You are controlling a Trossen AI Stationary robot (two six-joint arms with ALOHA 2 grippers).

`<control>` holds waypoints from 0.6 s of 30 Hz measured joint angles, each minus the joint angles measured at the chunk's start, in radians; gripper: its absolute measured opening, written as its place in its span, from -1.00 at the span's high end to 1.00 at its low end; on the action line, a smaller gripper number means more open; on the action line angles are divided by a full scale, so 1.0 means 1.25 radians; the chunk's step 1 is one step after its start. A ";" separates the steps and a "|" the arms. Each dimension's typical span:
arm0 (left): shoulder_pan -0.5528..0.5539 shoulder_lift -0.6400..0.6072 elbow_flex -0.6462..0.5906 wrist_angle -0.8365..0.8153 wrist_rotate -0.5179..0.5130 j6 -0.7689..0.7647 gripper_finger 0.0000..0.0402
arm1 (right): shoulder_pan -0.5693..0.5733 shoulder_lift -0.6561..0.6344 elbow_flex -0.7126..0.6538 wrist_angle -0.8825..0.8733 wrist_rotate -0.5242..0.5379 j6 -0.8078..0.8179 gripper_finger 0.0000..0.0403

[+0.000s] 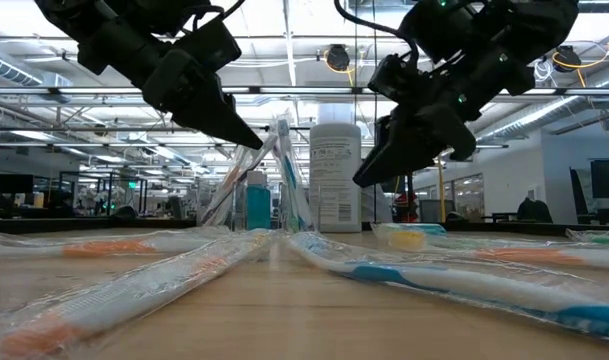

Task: Pick & Place toothbrushing station
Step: Put the blue mouthwash into the transparent organizer

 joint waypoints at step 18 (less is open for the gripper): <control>0.000 0.000 0.000 0.003 0.001 -0.069 0.09 | -0.103 0.000 0.000 -0.126 -0.002 -0.092 0.10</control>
